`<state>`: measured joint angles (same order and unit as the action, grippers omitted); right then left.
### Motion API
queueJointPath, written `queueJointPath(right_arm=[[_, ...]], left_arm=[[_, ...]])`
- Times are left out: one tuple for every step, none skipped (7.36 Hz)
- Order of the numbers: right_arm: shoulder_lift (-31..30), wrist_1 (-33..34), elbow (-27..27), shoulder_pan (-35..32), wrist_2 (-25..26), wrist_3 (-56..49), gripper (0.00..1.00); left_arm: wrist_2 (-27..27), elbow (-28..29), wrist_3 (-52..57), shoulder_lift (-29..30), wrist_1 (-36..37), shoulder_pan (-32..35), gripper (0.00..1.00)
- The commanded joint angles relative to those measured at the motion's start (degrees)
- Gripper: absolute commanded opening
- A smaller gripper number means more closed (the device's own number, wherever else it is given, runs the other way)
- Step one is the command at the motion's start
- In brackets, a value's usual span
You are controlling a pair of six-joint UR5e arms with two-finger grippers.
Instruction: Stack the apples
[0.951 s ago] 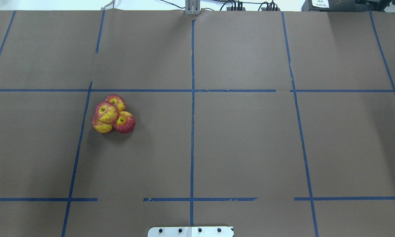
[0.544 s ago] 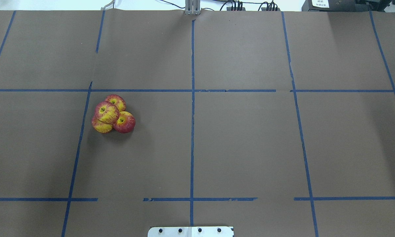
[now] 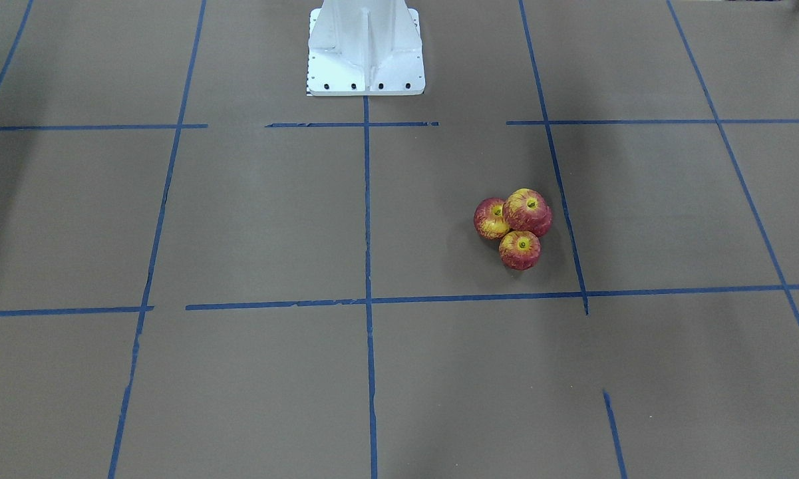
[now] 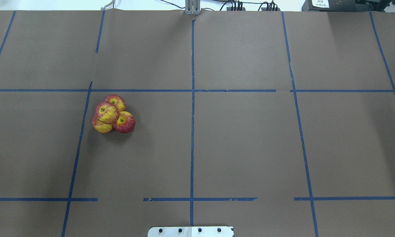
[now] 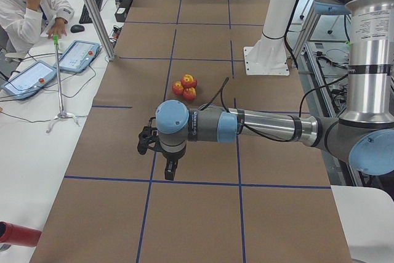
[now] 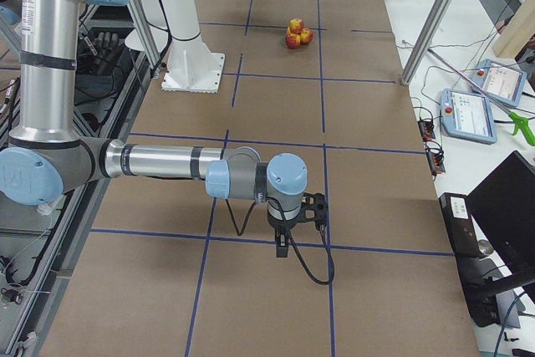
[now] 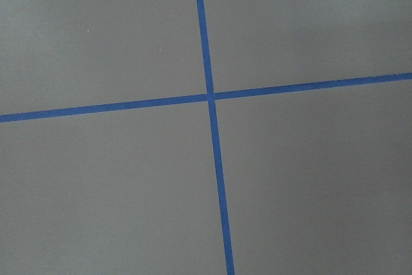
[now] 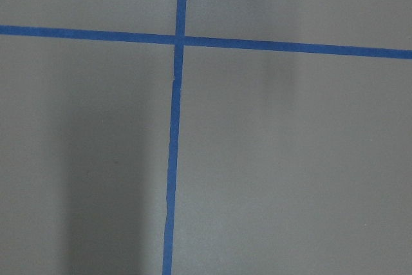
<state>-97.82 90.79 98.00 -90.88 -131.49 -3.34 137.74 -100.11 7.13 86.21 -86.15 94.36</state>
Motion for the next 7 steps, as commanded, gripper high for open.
queueJointPath(right_arm=[[0.0,0.0,0.0,0.0,0.0,0.0,1.00],[0.0,0.0,0.0,0.0,0.0,0.0,1.00],[0.0,0.0,0.0,0.0,0.0,0.0,1.00],[0.0,0.0,0.0,0.0,0.0,0.0,1.00],[0.0,0.0,0.0,0.0,0.0,0.0,1.00],[0.0,0.0,0.0,0.0,0.0,0.0,1.00],[0.0,0.0,0.0,0.0,0.0,0.0,1.00]], left_arm=[[-0.1,1.0,0.0,-0.1,0.1,-0.4,1.00],[0.2,1.1,0.0,-0.4,0.1,-0.6,1.00],[0.4,1.5,-0.3,-0.3,0.1,-0.7,1.00],[0.5,1.8,-0.4,-0.3,-0.1,-0.7,1.00],[0.5,2.0,-0.5,0.0,-0.2,-0.7,1.00],[0.5,2.0,-0.5,0.2,-0.2,-0.8,1.00],[0.5,1.8,-0.5,0.1,-0.2,-0.8,1.00]])
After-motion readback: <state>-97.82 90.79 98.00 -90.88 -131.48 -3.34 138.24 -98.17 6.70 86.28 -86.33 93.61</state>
